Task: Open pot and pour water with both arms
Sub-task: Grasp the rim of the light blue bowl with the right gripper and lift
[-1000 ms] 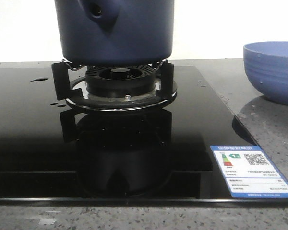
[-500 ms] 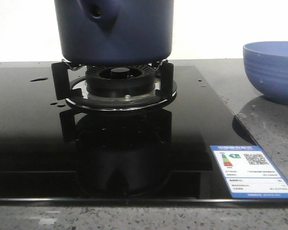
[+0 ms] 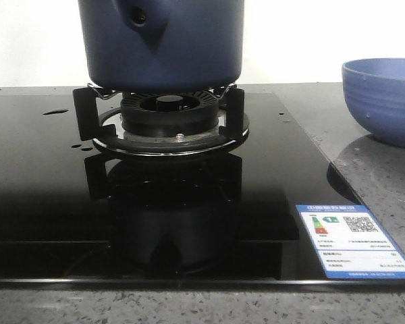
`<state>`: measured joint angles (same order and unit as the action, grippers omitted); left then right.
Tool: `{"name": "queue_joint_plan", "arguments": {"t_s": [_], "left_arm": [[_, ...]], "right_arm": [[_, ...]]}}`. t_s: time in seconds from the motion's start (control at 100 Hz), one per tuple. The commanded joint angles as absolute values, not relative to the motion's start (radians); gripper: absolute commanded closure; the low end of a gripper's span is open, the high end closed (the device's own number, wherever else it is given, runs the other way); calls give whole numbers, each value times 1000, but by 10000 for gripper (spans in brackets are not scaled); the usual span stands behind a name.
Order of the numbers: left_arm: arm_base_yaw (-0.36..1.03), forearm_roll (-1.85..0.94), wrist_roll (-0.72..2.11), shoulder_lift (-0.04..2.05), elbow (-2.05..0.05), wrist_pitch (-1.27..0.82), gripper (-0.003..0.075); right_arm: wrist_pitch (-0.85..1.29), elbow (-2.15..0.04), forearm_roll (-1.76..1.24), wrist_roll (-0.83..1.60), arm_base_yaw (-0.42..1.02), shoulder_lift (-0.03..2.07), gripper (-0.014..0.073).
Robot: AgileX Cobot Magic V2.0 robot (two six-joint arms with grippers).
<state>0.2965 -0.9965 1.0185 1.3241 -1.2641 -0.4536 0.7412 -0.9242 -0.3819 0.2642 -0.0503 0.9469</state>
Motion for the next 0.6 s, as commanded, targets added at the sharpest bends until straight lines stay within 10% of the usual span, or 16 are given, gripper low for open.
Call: {"name": "queue_joint_plan", "arguments": {"t_s": [0.0, 0.59], "left_arm": [[244, -1033, 1017, 1271, -1302, -441, 332], [118, -1035, 1016, 1237, -1302, -467, 332]], "right_arm": [[767, -1042, -383, 247, -105, 1020, 158], [999, -1284, -211, 212, -209, 1521, 220]]}}
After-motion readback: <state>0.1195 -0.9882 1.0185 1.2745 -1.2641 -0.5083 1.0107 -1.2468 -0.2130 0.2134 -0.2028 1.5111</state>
